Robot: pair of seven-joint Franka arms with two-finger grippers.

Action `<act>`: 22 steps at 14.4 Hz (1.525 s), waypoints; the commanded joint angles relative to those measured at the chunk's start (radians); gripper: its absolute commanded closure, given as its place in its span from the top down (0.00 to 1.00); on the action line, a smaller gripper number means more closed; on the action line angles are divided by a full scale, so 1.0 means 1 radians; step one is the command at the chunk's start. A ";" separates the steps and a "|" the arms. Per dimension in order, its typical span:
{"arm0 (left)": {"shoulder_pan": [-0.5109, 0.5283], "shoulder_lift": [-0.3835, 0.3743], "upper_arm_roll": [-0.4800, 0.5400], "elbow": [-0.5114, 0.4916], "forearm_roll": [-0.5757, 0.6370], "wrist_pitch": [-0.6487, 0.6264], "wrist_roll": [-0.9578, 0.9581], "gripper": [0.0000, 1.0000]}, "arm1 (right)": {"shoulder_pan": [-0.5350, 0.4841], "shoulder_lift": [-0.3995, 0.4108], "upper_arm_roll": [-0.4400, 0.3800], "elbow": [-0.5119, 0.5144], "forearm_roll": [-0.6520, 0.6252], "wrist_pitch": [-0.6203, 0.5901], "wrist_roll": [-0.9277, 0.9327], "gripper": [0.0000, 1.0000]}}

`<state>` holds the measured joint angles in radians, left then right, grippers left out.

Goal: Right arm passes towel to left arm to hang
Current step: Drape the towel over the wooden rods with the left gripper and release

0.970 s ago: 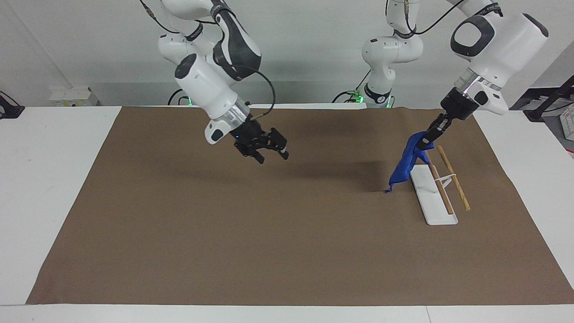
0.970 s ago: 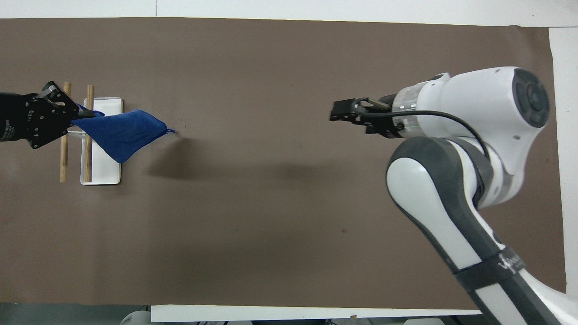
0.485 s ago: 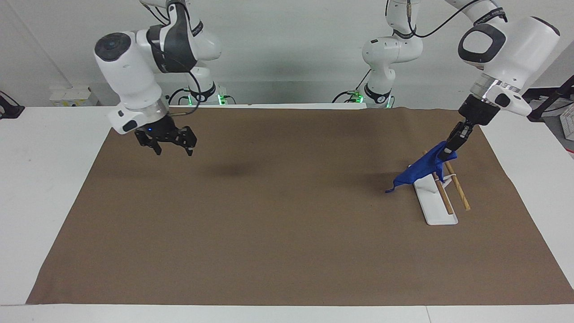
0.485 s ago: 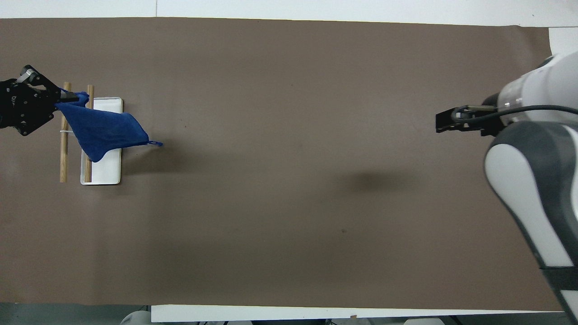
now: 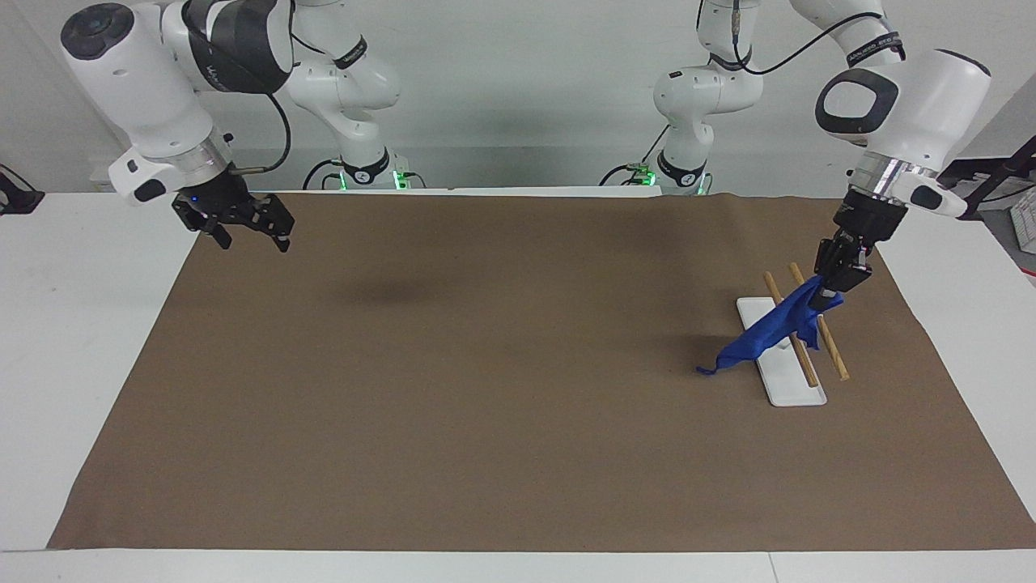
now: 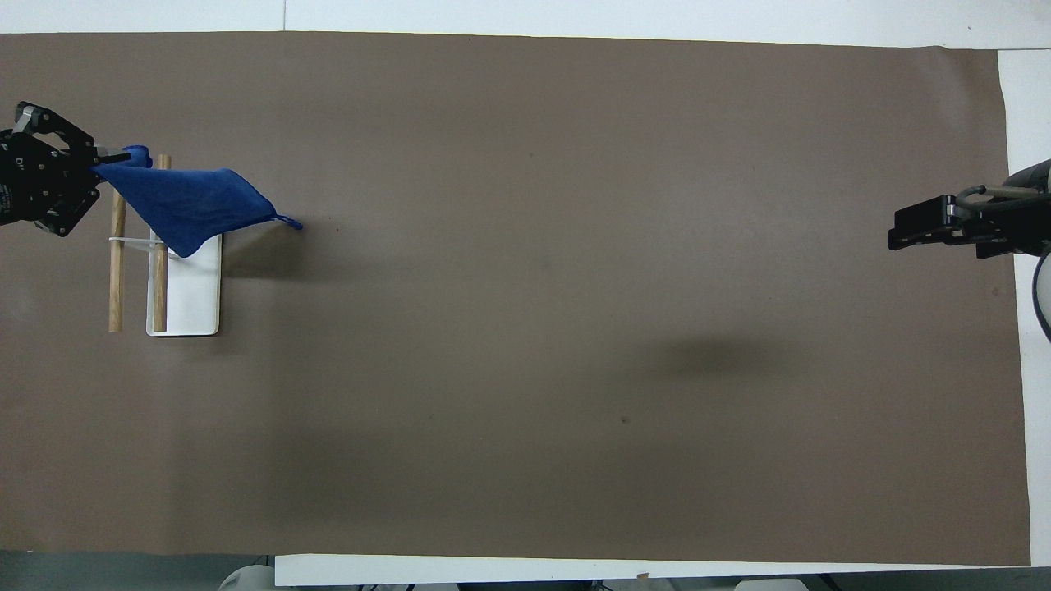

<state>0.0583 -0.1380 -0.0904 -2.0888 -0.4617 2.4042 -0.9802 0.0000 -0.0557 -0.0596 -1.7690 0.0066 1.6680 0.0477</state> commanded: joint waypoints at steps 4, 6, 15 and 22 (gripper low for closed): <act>0.057 0.006 -0.003 -0.011 0.003 0.085 -0.025 0.02 | -0.003 0.010 0.009 0.019 -0.020 -0.018 0.007 1.00; 0.086 0.017 -0.003 -0.004 0.003 0.092 0.043 0.02 | -0.003 0.014 0.009 0.020 -0.020 -0.013 0.021 1.00; 0.190 0.037 -0.003 0.007 0.005 0.127 0.216 0.03 | -0.002 -0.026 0.007 -0.026 -0.020 0.081 0.023 1.00; 0.230 0.046 -0.003 -0.026 0.006 0.115 0.382 0.03 | -0.025 -0.026 0.003 -0.021 -0.007 0.081 0.023 1.00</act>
<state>0.2770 -0.0885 -0.0853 -2.0922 -0.4610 2.5149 -0.6363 -0.0110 -0.0603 -0.0609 -1.7683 0.0049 1.7316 0.0527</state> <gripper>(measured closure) 0.969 0.000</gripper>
